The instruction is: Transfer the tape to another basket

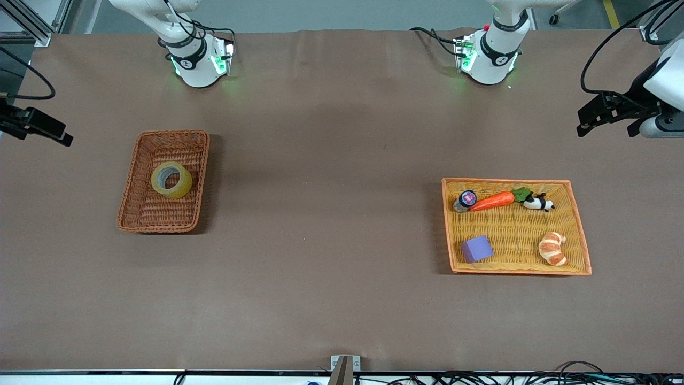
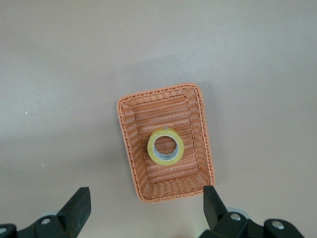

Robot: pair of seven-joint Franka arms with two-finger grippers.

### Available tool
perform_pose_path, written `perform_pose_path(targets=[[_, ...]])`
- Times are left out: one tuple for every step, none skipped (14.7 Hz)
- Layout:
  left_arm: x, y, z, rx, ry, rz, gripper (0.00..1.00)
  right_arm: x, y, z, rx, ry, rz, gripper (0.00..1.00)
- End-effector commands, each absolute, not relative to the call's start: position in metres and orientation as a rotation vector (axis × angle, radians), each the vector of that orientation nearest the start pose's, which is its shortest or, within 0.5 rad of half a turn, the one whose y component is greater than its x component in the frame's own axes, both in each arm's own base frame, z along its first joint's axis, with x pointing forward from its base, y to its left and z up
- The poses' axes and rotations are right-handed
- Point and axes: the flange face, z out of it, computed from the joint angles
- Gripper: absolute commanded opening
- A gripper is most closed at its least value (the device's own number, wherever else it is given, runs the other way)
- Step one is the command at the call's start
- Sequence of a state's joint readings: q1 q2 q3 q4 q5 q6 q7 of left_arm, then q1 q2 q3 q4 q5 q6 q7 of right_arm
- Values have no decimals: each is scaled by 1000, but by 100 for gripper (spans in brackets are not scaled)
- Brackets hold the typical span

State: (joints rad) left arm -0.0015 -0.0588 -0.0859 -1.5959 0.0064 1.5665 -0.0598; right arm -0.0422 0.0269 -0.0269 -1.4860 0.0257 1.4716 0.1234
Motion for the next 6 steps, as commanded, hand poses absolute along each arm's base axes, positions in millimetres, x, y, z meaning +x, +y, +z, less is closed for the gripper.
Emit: perform_pose_path(targets=[[532, -47, 651, -3130, 57, -49, 100, 552, -34, 635, -3082, 320, 78, 100], [533, -47, 650, -3130, 59, -47, 100, 553, -31, 634, -3083, 313, 81, 100], [533, -47, 651, -3130, 59, -49, 100, 553, -29, 635, -3084, 297, 81, 100], [533, -47, 651, -3130, 57, -49, 100, 553, -30, 634, -3085, 294, 83, 100], [533, -47, 651, -3130, 57, -47, 100, 553, -30, 634, -3085, 294, 83, 100], [533, -47, 651, -3130, 57, -47, 100, 554, -29, 635, -3085, 292, 78, 100]])
